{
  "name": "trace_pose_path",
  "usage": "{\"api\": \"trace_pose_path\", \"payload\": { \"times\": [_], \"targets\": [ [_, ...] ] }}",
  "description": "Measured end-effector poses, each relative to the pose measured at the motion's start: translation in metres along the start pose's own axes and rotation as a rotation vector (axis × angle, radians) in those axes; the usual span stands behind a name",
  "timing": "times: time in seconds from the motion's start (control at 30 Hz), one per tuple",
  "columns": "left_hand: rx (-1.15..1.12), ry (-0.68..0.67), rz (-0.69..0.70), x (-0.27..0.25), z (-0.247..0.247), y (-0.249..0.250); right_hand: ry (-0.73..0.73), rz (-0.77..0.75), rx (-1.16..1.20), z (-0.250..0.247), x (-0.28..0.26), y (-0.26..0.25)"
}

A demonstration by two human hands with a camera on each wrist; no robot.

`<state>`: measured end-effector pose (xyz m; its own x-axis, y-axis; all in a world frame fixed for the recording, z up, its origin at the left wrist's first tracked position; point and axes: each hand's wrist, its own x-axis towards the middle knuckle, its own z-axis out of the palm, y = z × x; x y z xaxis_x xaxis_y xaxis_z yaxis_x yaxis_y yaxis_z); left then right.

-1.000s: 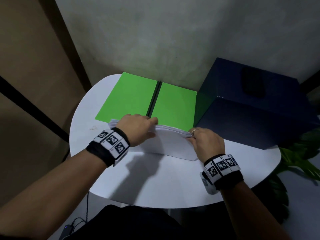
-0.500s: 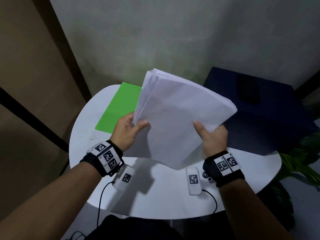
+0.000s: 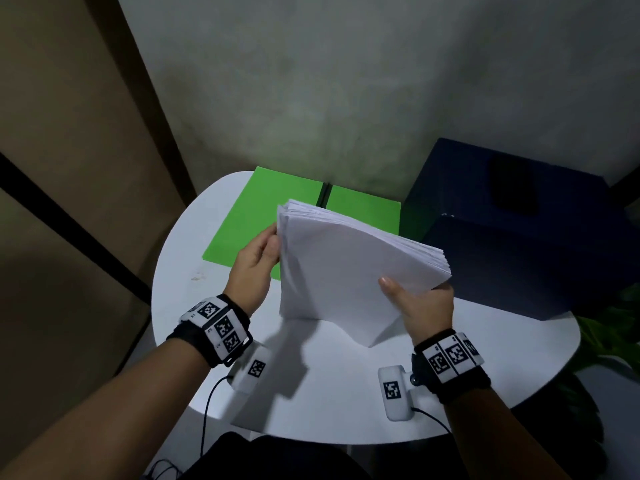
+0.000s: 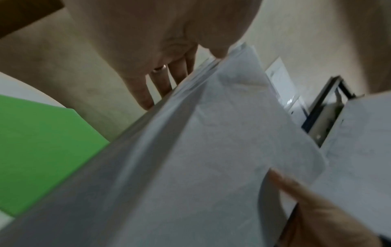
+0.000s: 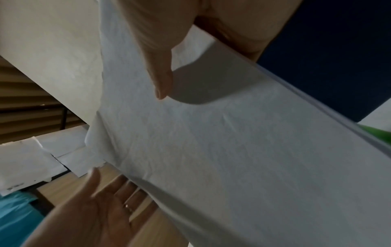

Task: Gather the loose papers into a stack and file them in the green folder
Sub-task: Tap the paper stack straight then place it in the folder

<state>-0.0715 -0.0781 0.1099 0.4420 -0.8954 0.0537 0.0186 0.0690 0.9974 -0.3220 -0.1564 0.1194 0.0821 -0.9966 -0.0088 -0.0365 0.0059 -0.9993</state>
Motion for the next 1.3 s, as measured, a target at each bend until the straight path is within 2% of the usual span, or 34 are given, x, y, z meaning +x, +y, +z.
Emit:
{"api": "trace_pose_path", "payload": {
  "times": [0.17, 0.27, 0.6, 0.67, 0.77, 0.87, 0.93, 1.07, 1.17, 1.3],
  "targets": [
    [-0.119, -0.090, 0.008, 0.004, 0.018, 0.022, -0.024, -0.018, 0.020, 0.000, 0.001, 0.001],
    [-0.056, -0.081, 0.036, 0.009, 0.023, 0.019, -0.020, -0.010, 0.017, -0.002, 0.001, -0.001],
    [-0.106, -0.022, 0.098, 0.022, 0.034, 0.022, -0.005, -0.014, 0.050, 0.001, -0.001, -0.006],
    [-0.101, -0.065, 0.113, 0.021, 0.034, 0.019, -0.017, -0.012, 0.063, 0.003, -0.002, -0.007],
    [-0.008, -0.167, 0.130, 0.022, 0.031, 0.018, -0.005, -0.036, 0.081, 0.002, -0.004, -0.011],
    [-0.039, -0.129, 0.156, 0.022, 0.031, 0.019, 0.010, -0.149, 0.098, 0.001, -0.002, -0.019],
    [-0.093, -0.076, 0.152, 0.021, 0.035, 0.021, 0.046, -0.220, 0.091, 0.006, -0.002, -0.027],
    [-0.055, 0.069, 0.124, 0.025, 0.044, 0.023, 0.161, -0.297, 0.107, 0.012, 0.000, -0.037],
    [-0.065, 0.047, 0.077, 0.027, 0.039, 0.021, 0.089, -0.252, 0.116, 0.007, 0.000, -0.036],
    [-0.102, 0.001, -0.026, 0.030, 0.026, 0.015, -0.007, -0.139, 0.018, 0.002, -0.005, -0.022]
  ]
}}
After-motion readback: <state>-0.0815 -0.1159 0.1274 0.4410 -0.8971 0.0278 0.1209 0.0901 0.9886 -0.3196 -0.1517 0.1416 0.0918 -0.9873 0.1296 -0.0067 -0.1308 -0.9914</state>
